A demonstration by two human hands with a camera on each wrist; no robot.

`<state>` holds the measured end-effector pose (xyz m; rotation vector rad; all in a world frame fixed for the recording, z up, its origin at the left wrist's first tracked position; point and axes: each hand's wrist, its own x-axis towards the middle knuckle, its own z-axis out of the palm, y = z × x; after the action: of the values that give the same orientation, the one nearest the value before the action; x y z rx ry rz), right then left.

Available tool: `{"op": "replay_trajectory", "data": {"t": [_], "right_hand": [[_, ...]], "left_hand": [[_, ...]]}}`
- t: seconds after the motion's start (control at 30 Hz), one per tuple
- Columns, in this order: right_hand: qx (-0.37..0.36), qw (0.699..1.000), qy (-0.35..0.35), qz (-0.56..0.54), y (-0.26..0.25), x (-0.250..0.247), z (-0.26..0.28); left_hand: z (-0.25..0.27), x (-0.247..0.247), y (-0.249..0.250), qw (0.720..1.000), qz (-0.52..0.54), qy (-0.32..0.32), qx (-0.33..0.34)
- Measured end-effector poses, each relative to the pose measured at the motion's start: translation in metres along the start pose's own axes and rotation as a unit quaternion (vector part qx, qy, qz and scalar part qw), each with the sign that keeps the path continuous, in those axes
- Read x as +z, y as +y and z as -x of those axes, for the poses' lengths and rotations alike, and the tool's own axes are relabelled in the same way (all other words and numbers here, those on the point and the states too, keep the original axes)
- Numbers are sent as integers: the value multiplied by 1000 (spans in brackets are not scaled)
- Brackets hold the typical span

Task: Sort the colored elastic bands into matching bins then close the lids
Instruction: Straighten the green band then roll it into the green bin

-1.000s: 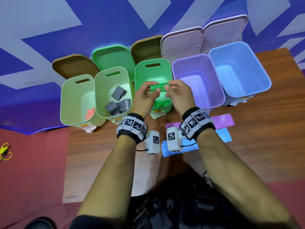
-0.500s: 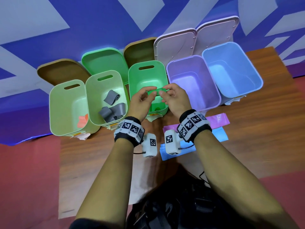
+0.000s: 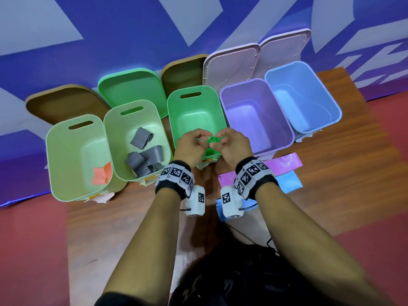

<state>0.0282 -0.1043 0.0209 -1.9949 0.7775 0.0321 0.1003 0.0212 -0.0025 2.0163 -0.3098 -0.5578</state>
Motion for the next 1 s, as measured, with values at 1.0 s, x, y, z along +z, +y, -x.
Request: {"op": "replay_trajectory", "data": {"t": [1.0], "right_hand": [[12, 995, 5, 94, -11, 20, 34]], "left_hand": [[19, -12, -25, 999, 32, -19, -8]]}}
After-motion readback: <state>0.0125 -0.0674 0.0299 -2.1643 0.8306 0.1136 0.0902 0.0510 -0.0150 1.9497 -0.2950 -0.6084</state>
